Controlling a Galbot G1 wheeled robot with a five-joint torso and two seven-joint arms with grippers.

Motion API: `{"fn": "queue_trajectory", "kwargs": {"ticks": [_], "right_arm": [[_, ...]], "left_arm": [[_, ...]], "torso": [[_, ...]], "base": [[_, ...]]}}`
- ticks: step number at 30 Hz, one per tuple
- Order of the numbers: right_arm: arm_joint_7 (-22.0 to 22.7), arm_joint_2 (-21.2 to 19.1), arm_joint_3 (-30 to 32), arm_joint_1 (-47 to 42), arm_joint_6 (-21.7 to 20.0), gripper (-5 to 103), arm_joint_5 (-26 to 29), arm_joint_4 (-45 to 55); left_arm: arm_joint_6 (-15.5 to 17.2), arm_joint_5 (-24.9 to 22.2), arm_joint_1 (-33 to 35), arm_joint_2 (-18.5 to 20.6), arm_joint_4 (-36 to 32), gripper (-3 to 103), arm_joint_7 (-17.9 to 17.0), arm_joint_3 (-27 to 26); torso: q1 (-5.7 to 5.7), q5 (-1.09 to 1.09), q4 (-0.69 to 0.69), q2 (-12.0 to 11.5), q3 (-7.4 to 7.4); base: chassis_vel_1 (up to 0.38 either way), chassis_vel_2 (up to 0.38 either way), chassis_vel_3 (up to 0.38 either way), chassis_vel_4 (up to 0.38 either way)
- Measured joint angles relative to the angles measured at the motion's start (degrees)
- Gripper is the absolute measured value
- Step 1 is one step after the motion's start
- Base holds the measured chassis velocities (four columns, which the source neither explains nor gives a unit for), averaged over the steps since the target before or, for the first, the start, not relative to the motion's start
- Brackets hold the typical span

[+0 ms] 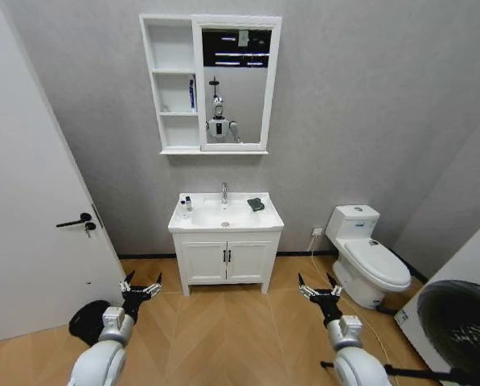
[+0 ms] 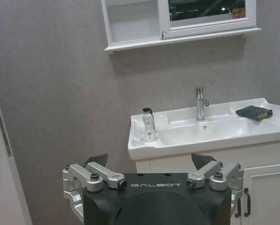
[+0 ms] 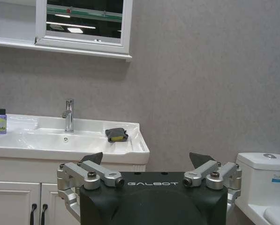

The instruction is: Move facial cleanser and shampoo from washbasin to cabinet, then wipe washbasin with towel.

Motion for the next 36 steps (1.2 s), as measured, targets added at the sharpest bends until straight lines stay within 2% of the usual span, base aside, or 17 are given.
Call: {"fn": "queue_trajectory", "kwargs": {"ticks": [1,2,6,7,11,12,17,18,22,23,28,29,32,35,36], "right_arm": [[-0.03,-0.1,0.03,0.01,0.01,100,0.04,0.0],[-0.13,-0.15,0.05,0.0,0.01,100,0.09,0.0],[-0.27,-0.21,0.14,-0.04,0.02,100,0.15,0.0],[-0.3,-0.21,0.14,-0.04,0.02,100,0.15,0.0],[-0.34,0.02,0.09,-0.09,0.02,100,0.01,-0.05],[-0.37,0.11,0.07,-0.12,0.02,100,-0.02,-0.06],[-0.36,0.16,0.09,-0.3,0.02,100,-0.1,0.03],[-0.37,0.16,0.09,-0.3,0.02,100,-0.11,0.03],[-0.37,0.23,0.15,-0.33,0.07,100,-0.2,-0.09],[-0.53,0.26,0.2,-0.33,0.17,100,-0.4,-0.3],[-0.86,0.35,0.31,-0.33,0.8,100,-1.11,-0.77],[-0.76,0.41,0.31,-0.35,0.92,100,-1.33,-0.89],[-0.64,0.6,0.35,-0.77,1.4,100,-2.23,-0.94],[-0.6,0.89,0.35,-1.55,1.5,100,-2.7,-0.77],[-0.54,1.02,0.63,-2.04,1.29,100,-3.46,-0.63]], "left_arm": [[0.0,0.06,-0.04,-0.08,0.11,98,0.01,0.12],[0.0,0.13,-0.18,-0.1,0.22,98,0.01,0.21],[-0.02,0.17,-0.48,-0.1,0.48,98,0.01,0.47],[-0.02,0.17,-0.53,-0.07,0.51,98,0.02,0.51],[-0.02,0.1,-0.73,0.19,0.68,98,0.02,0.54],[-0.02,0.08,-0.74,0.28,0.85,98,0.03,0.52],[-0.02,0.05,-0.99,0.33,1.29,98,0.05,0.54],[-0.02,0.05,-1.02,0.31,1.37,98,0.05,0.59],[-0.03,0.04,-1.38,0.19,1.76,98,0.08,0.84],[-0.04,0.05,-1.52,0.12,1.96,98,0.09,0.91],[-0.05,0.08,-1.93,-0.07,2.42,98,0.1,1.07],[-0.05,0.09,-1.95,-0.1,2.53,98,0.11,1.07],[-0.07,0.12,-1.68,-0.05,2.55,98,0.17,0.9],[-0.07,-0.01,-0.44,0.28,1.72,98,0.51,0.15],[-0.02,-0.55,0.72,0.8,0.61,98,0.97,-0.54]], "torso": [[0.02,0.03,0.06,-0.01,0.01],[0.0,0.01,0.02,0.0,0.0],[0.0,0.01,0.01,0.0,0.0],[0.04,0.05,0.05,-0.02,0.02],[0.01,0.0,0.01,-0.01,0.0],[0.04,0.05,0.06,-0.02,0.02],[0.0,0.0,0.02,0.0,0.0],[0.02,0.05,0.06,-0.01,0.01],[-0.04,-0.01,0.0,0.02,-0.02],[-0.01,0.04,0.05,0.0,0.01],[-0.01,-0.02,0.01,0.01,-0.01],[0.02,0.06,0.06,-0.01,0.01],[0.02,-0.04,0.01,-0.01,0.0],[0.08,0.04,0.07,-0.04,0.03],[0.09,0.05,0.02,-0.03,0.02]], "base": [[-0.313,0.308,0.312,-0.317],[-0.357,0.34,0.312,-0.343],[-0.337,0.352,0.346,-0.351],[-0.362,0.351,0.35,-0.395],[-0.381,0.368,0.374,-0.386],[-0.357,0.369,0.363,-0.361],[-0.357,0.361,0.366,-0.349],[-0.346,0.351,0.325,-0.328],[-0.338,0.358,0.351,-0.345],[-0.315,0.365,0.352,-0.34],[-0.333,0.347,0.351,-0.347],[-0.355,0.363,0.338,-0.349],[-0.357,0.302,0.328,-0.323],[-0.231,0.23,0.256,-0.157],[-0.18,0.145,-0.017,-0.042]]}}
